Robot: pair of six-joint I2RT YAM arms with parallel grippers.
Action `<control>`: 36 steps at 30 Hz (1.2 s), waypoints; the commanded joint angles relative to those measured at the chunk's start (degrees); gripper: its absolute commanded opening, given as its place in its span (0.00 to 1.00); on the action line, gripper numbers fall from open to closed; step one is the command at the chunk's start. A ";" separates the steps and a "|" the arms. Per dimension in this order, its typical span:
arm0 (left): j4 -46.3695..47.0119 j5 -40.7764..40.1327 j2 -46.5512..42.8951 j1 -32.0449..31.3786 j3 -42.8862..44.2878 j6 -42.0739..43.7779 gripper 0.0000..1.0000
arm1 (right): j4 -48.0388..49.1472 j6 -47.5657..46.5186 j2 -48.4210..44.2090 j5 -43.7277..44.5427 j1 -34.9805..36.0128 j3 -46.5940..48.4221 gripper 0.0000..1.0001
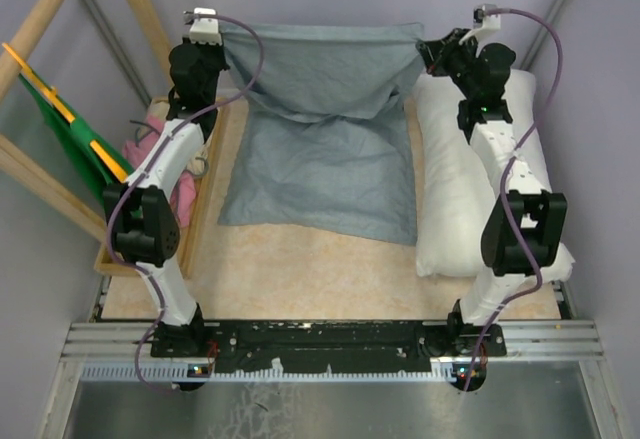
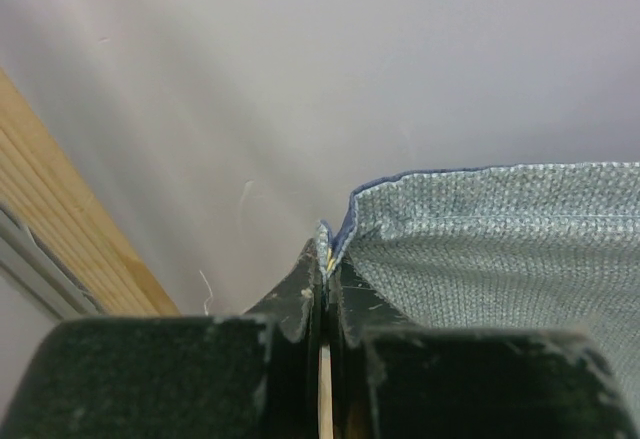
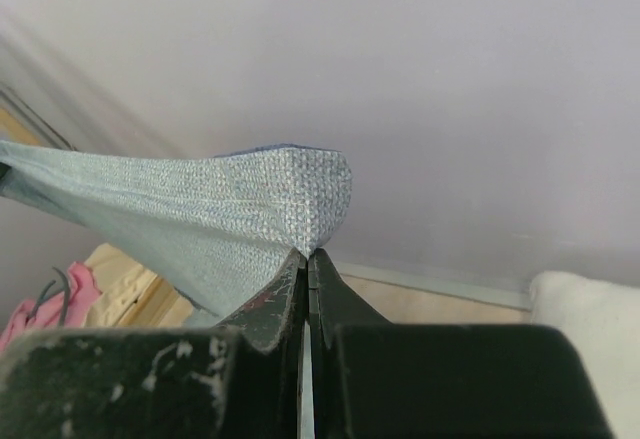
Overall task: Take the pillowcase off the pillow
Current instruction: Fold the pillowcase at the center of the board.
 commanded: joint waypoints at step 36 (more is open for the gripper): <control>-6.19 -4.86 -24.87 0.69 -38.95 -22.07 0.00 | -0.99 15.73 -26.41 8.76 -2.08 -34.86 0.00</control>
